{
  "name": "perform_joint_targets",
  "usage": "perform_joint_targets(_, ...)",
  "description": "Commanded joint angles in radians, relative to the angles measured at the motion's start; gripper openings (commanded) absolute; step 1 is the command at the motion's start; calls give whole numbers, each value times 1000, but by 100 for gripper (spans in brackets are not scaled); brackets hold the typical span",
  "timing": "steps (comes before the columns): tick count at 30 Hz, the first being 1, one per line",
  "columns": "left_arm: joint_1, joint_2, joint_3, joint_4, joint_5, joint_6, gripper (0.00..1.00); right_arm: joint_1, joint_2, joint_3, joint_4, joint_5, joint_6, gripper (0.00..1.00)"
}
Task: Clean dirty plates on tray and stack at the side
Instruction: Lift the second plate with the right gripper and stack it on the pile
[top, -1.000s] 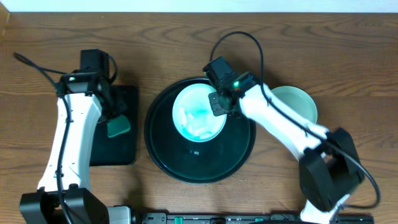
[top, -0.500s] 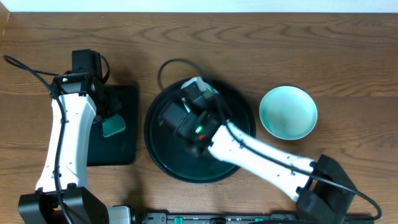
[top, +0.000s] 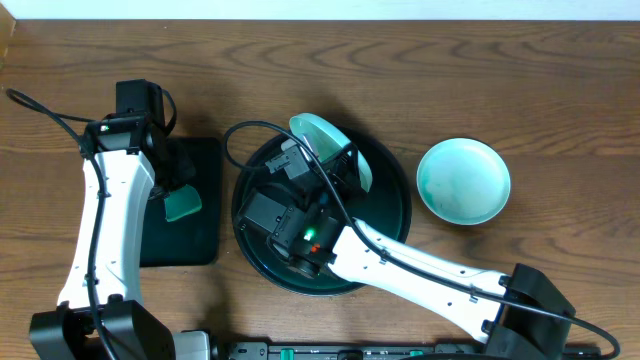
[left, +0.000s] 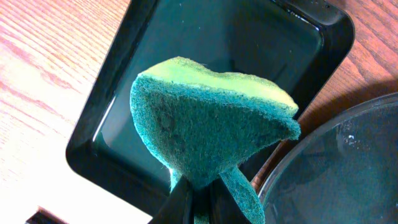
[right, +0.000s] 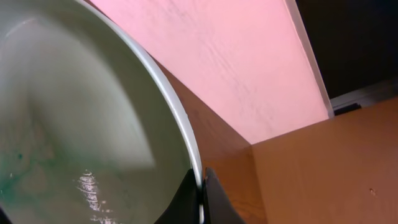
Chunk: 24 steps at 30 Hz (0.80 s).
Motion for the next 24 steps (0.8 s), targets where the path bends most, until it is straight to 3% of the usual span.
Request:
perform_joint_targets(1,4,6,-9,-4,7,17,7,-18,-26,12,-4,-121,2,1)
perform_joint_targets(9,4,6,-9,-7,14,17,7,-220,-35,14,5,-858,41,1)
perform_joint_targets(20,4,6,-9,-7,29,17,7,-629,-145,14,2,-1497,40,1)
perform_joint_targets(24,4,6,-9,-7,29,17,7,-803,-170,14,-52,-1632,40,1)
